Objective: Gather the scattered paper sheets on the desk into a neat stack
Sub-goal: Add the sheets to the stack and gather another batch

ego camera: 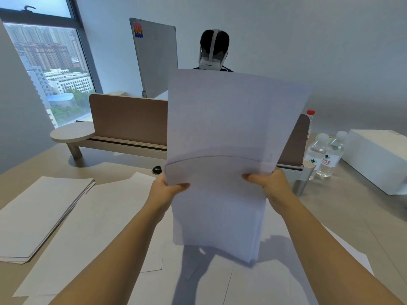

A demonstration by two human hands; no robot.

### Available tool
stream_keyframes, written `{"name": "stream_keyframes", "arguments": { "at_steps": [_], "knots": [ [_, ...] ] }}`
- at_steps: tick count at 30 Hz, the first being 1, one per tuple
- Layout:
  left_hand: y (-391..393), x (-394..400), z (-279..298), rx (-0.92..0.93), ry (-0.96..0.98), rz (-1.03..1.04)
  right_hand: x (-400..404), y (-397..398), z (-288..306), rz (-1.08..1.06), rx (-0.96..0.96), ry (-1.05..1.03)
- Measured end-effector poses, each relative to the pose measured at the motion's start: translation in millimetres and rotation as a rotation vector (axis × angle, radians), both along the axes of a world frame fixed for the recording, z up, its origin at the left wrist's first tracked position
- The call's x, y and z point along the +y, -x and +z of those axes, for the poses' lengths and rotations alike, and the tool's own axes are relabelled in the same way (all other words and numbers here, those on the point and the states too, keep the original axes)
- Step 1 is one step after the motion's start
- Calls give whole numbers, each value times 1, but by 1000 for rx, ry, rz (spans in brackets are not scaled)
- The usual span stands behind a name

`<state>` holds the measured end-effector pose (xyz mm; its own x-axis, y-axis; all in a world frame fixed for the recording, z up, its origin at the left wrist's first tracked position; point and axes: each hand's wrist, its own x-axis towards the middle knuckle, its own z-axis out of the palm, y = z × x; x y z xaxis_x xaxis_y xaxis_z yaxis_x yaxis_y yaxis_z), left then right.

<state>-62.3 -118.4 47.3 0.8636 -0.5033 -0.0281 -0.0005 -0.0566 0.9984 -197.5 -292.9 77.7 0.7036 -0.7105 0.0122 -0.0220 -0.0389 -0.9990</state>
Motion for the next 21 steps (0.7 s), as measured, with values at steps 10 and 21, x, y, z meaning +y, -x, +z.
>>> {"name": "stream_keyframes", "arguments": {
  "at_steps": [10, 21],
  "knots": [
    [4, -10, -14, 51, -102, 22, 4, -3, -17, -114, 83, -61],
    [3, -9, 11, -41, -34, 28, 8, -10, 2, -109, 66, 92]
  ]
}}
